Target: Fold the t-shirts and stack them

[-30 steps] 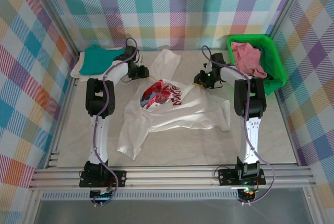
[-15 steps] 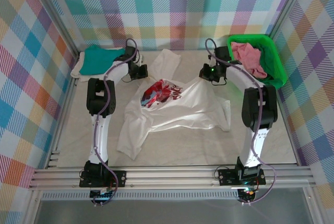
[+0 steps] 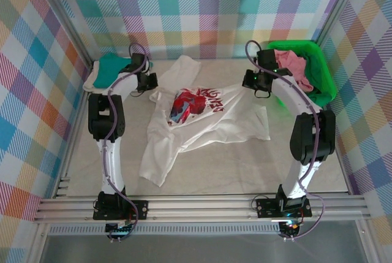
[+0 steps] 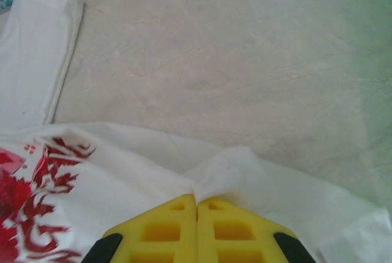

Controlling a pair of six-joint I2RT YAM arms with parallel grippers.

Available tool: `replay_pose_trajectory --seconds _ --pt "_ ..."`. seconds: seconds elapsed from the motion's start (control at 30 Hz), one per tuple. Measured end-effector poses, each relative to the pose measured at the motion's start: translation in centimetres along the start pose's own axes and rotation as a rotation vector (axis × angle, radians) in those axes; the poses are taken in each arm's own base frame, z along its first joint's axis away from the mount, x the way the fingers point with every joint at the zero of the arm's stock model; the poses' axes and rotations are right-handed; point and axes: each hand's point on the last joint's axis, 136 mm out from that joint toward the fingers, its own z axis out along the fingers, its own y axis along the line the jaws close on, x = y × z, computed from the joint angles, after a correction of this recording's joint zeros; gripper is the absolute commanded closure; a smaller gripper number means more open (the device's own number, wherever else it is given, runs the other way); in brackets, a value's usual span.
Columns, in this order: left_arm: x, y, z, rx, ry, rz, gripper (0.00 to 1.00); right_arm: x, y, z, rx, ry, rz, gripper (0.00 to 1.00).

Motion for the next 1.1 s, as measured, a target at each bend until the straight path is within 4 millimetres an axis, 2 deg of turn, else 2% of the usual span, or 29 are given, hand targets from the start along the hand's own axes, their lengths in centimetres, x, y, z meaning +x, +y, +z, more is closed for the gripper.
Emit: replay_pose_trajectory --seconds 0.03,0.1,0.13,0.23,0.37,0.47,0.57,0.63,0.73,0.87,0.93,1.0,1.1 --pt "-0.4 0.3 -0.4 -0.014 -0.017 -0.001 1.00 -0.2 0.4 -0.6 -0.018 -0.008 -0.002 0.84" --pt "-1.1 0.9 -0.9 -0.036 -0.043 0.000 1.00 -0.5 1.5 -1.6 -0.070 -0.019 -0.002 0.65" --pt "-1.4 1.1 -1.1 -0.043 -0.052 0.001 1.00 -0.6 2.2 -2.0 -0.098 -0.022 -0.002 0.60" --pt "-1.8 1.4 -1.3 -0.047 -0.061 0.009 1.00 -0.7 3.0 -2.4 -0.137 -0.026 -0.005 0.57" --pt "-2.4 1.2 -1.8 -0.036 -0.069 0.024 1.00 -0.2 1.2 -1.6 -0.083 0.004 0.050 0.57" --pt "-2.6 0.9 -1.9 -0.025 -0.072 0.034 1.00 -0.2 -2.5 0.4 0.016 0.042 0.113 0.57" --pt "-2.5 0.7 -1.8 -0.013 -0.066 0.044 1.00 0.2 -5.9 3.5 0.101 0.102 0.156 0.55" --pt "-2.5 0.6 -1.8 -0.005 -0.065 0.048 1.00 0.9 -7.2 5.8 0.130 0.152 0.171 0.54" --pt "-2.4 0.3 -1.8 0.009 -0.061 0.053 1.00 2.1 -7.6 8.8 0.126 0.216 0.176 0.52" --pt "-2.4 0.2 -1.7 0.015 -0.058 0.063 1.00 3.6 -6.9 11.3 0.083 0.288 0.179 0.56" --pt "-2.3 0.3 -1.7 0.014 -0.058 0.064 1.00 3.9 -6.4 12.2 0.062 0.306 0.173 0.73" --pt "-2.4 0.2 -1.7 0.015 -0.059 0.064 1.00 4.0 -6.1 12.8 0.043 0.314 0.178 0.76" --pt "-2.8 0.1 -1.8 0.019 -0.070 0.064 1.00 4.2 -5.4 13.1 0.015 0.324 0.173 0.92"
